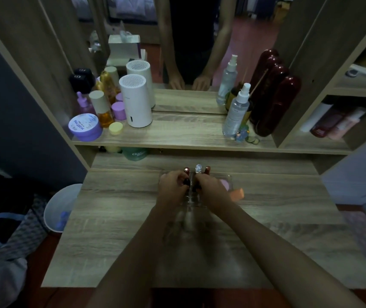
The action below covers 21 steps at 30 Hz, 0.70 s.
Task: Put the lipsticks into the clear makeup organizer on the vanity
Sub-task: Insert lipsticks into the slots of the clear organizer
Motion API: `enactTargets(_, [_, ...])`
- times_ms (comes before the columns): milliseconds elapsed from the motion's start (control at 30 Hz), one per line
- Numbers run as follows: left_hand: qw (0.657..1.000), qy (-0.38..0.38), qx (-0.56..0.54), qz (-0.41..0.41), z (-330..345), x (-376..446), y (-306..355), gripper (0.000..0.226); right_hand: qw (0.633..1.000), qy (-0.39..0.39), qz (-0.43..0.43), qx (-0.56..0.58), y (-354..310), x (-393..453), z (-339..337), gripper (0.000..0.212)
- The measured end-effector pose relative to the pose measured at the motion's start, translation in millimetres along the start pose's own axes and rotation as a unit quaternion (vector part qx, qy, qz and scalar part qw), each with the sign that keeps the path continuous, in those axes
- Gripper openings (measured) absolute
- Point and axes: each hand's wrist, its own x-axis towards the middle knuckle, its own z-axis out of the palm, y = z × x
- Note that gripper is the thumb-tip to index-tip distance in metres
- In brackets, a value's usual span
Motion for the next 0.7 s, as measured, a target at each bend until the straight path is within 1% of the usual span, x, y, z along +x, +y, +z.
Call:
enactTargets(167, [0.999,0.004,0.042,-0.004,8.0,-2.5,-4.0,0.020,0.999,-0.028,-0.025,0.011,0.3,4.5,0.6,0.027])
enactTargets(300, [0.999,0.019,0.035,-0.003,11.0,-2.7,-6.9,0.018,0.999,-0.028,-0.018,0.019,2.2,4.9,2.8,0.028])
enactTargets(633, [1.000,0.020,0.022,-0.011,10.0,-3.0,-8.5,0.025,0.999,-0.028,-0.015,0.035,1.1,4.4,4.6,0.023])
enactTargets(700, [1.000,0.015,0.017,-0.017,9.6,-4.2,-8.4,0.024,0.999,-0.025,-0.010,0.035,1.5,3.4,3.4,0.025])
